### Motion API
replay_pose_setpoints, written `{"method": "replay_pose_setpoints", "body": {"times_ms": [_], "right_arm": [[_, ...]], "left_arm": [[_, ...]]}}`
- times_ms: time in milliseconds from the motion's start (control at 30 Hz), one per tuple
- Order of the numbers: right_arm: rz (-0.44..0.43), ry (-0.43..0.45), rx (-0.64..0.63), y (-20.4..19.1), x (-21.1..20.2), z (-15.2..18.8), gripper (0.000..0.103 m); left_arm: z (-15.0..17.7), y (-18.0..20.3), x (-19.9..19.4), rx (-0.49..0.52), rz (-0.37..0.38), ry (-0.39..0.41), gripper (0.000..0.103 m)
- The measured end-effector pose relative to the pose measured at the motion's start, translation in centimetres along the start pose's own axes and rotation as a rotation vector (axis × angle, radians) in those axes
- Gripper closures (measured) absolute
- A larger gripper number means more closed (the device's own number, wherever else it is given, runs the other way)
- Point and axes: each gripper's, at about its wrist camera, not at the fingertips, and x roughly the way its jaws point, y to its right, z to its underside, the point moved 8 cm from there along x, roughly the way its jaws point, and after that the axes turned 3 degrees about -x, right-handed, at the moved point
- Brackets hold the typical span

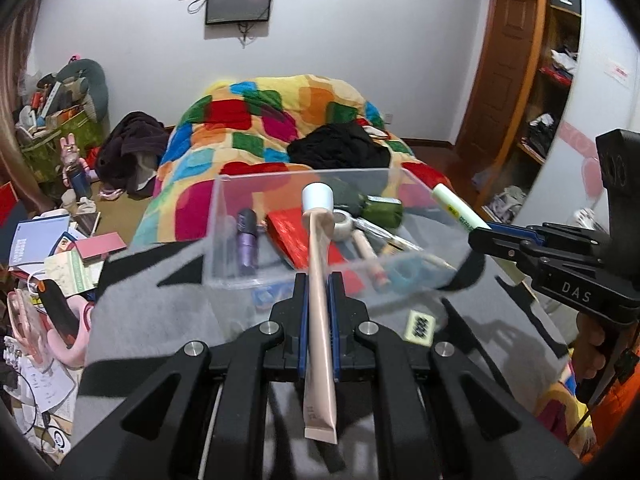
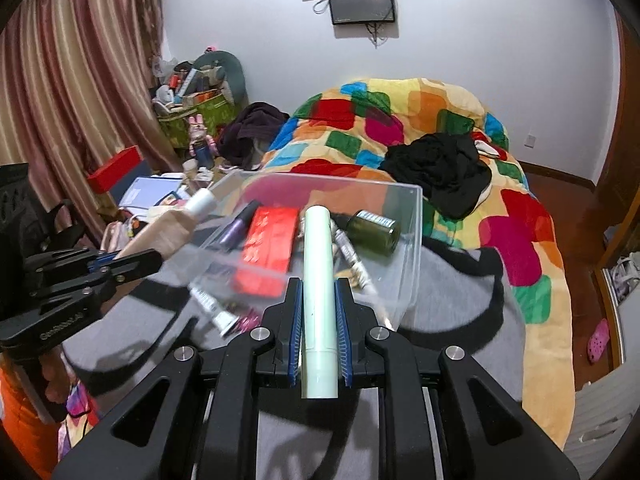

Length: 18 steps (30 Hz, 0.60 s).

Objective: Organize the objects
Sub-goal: 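Carry both tubes over the box and open both tools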

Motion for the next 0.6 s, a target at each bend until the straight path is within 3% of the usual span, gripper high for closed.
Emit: {"method": "replay_pose_setpoints", "body": {"times_ms": [333,600], "right_arm": [[-0.012,-0.085,0.020,0.6,5.0,-1.6,0.089],[-0.028,-0.136,-0.008,-0.2,7.2,-1.4,0.089]], "left_arm": [[-2.2,-1.1,3.2,-0.004,-0.019,-0.051,0.095],[-2.0,-0.5,4.0,0.016,-0.018,-0.069,0.094]]}}
